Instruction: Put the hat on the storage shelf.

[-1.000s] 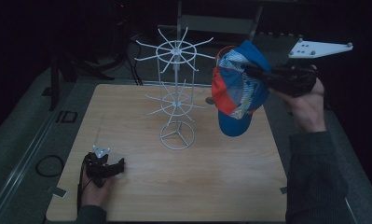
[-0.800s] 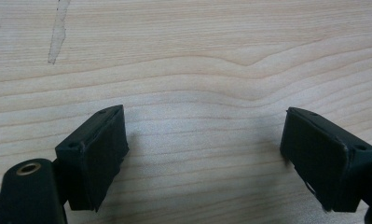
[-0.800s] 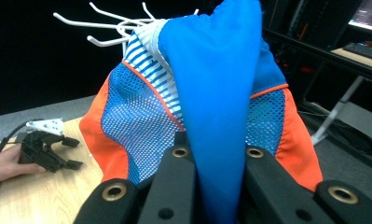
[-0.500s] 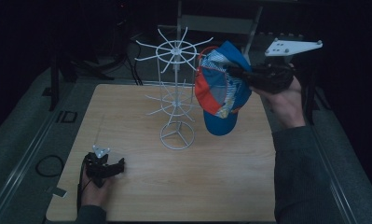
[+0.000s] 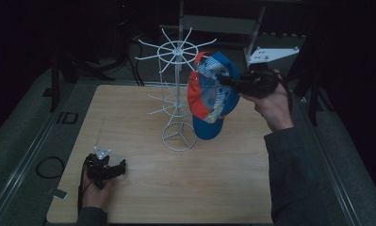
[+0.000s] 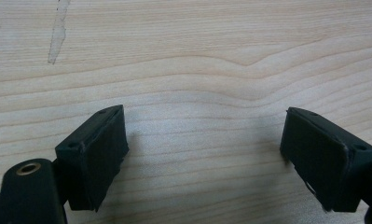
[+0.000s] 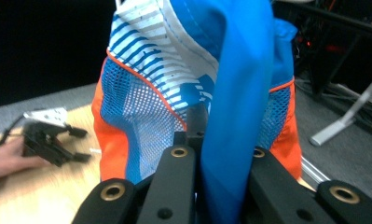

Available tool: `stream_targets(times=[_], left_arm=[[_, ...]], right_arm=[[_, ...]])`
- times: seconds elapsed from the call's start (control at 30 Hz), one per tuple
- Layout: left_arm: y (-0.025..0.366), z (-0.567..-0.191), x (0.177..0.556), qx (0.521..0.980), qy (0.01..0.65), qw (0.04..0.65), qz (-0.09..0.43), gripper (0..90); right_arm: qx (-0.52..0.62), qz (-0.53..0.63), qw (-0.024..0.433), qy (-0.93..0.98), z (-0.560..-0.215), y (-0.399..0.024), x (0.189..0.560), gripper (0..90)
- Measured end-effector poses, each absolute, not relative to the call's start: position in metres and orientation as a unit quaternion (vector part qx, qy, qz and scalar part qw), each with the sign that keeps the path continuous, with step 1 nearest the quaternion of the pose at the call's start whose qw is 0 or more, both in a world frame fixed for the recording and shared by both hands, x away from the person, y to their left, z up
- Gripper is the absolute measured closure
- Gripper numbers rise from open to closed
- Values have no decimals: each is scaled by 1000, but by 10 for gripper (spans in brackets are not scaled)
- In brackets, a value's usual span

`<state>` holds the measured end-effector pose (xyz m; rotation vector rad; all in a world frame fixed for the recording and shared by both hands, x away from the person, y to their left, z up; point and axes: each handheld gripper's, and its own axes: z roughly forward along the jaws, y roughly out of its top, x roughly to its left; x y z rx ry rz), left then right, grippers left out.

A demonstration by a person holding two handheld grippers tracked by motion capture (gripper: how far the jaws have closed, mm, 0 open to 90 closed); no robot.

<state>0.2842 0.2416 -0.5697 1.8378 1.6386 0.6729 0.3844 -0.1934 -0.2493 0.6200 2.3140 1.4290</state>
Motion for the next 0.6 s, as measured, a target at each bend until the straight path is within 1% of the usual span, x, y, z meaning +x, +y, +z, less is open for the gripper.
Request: stream_targets(times=[0.07, 0.2, 0.23, 0.27, 0.3, 0.33, 0.37, 0.4, 0.43, 0.47, 0.5, 0.6], left_arm=[[242, -570, 284, 689, 614, 291, 252, 150], [241, -570, 284, 689, 614, 291, 251, 150], [241, -570, 284, 689, 615, 292, 251, 150], [241, -570, 284, 689, 615, 292, 251, 151], [241, -570, 284, 689, 614, 292, 251, 151], [241, -570, 284, 689, 614, 292, 251, 150], [241, -570, 284, 689, 614, 292, 251, 150], [241, -570, 284, 689, 614, 291, 252, 150], [241, -570, 284, 689, 614, 291, 252, 150], [241, -570, 284, 689, 614, 291, 252, 150], [241, -570, 284, 689, 614, 291, 252, 150], [241, -570, 284, 689, 615, 291, 251, 150]], right_arm=[[220, 496, 174, 822, -253, -191, 386, 856], [216, 481, 176, 831, -259, -184, 386, 745], [217, 479, 177, 832, -260, -184, 386, 706], [216, 477, 176, 833, -261, -183, 385, 624], [216, 477, 176, 833, -261, -183, 385, 624], [216, 474, 178, 835, -262, -183, 385, 528], [216, 474, 178, 835, -262, -183, 385, 528], [221, 470, 187, 834, -262, -183, 383, 433], [221, 470, 187, 834, -262, -183, 383, 433], [226, 466, 193, 833, -263, -184, 382, 354], [226, 466, 193, 833, -263, -184, 382, 354], [230, 463, 202, 832, -265, -186, 379, 288]])
